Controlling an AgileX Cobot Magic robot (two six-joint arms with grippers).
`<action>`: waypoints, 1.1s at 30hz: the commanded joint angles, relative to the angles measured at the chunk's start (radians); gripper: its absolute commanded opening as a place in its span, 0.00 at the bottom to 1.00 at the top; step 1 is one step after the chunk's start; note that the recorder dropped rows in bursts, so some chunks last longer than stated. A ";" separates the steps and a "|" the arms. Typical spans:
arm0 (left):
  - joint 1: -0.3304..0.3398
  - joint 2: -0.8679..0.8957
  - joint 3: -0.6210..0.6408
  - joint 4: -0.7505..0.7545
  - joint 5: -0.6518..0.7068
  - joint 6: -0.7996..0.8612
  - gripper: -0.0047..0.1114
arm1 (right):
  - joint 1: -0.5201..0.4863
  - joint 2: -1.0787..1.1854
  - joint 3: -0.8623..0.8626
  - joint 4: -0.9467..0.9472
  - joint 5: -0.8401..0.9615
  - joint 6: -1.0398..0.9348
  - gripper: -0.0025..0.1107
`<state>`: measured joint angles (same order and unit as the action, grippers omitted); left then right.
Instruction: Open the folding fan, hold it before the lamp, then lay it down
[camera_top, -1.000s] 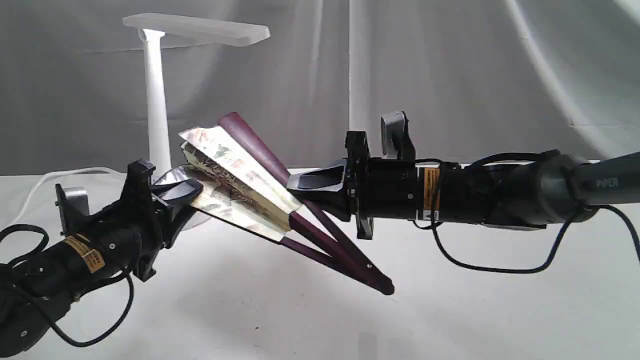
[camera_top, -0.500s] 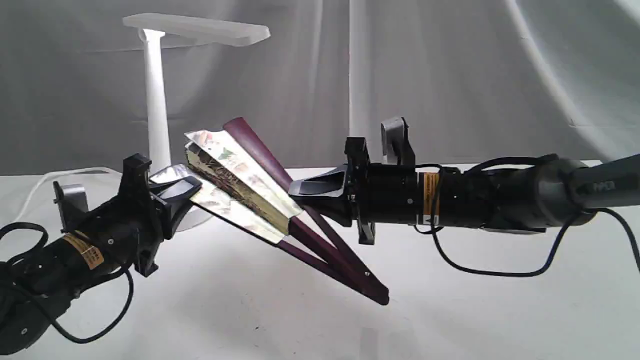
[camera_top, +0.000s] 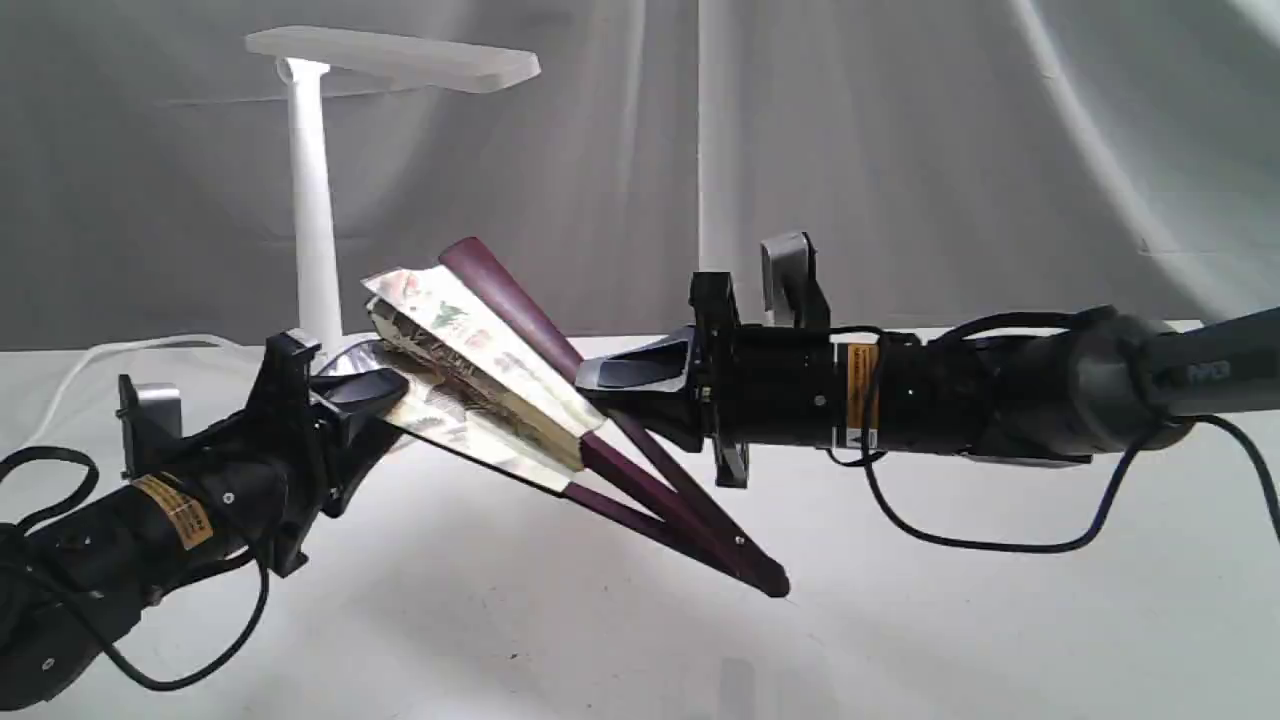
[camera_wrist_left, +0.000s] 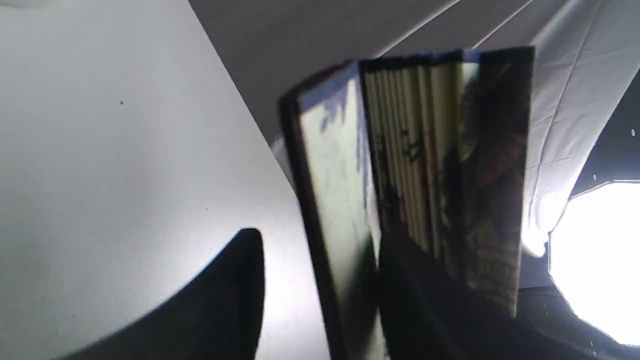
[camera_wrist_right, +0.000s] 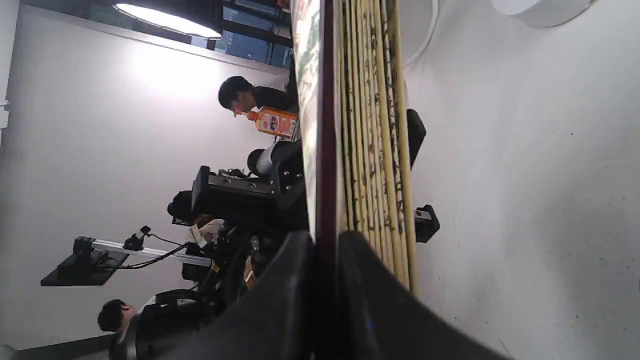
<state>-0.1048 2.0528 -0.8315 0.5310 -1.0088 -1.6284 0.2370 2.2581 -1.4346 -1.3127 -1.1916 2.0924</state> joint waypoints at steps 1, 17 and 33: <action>-0.004 0.000 -0.019 0.010 0.004 0.012 0.37 | -0.005 -0.017 0.001 0.023 -0.029 -0.007 0.02; -0.004 0.000 -0.046 0.013 0.011 0.010 0.37 | 0.008 -0.017 0.001 0.041 -0.029 -0.007 0.02; -0.004 0.000 -0.046 0.046 0.011 0.010 0.28 | 0.042 -0.017 0.001 0.051 -0.029 -0.007 0.02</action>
<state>-0.1048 2.0528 -0.8750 0.5601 -0.9990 -1.6266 0.2791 2.2581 -1.4346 -1.2744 -1.1982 2.0924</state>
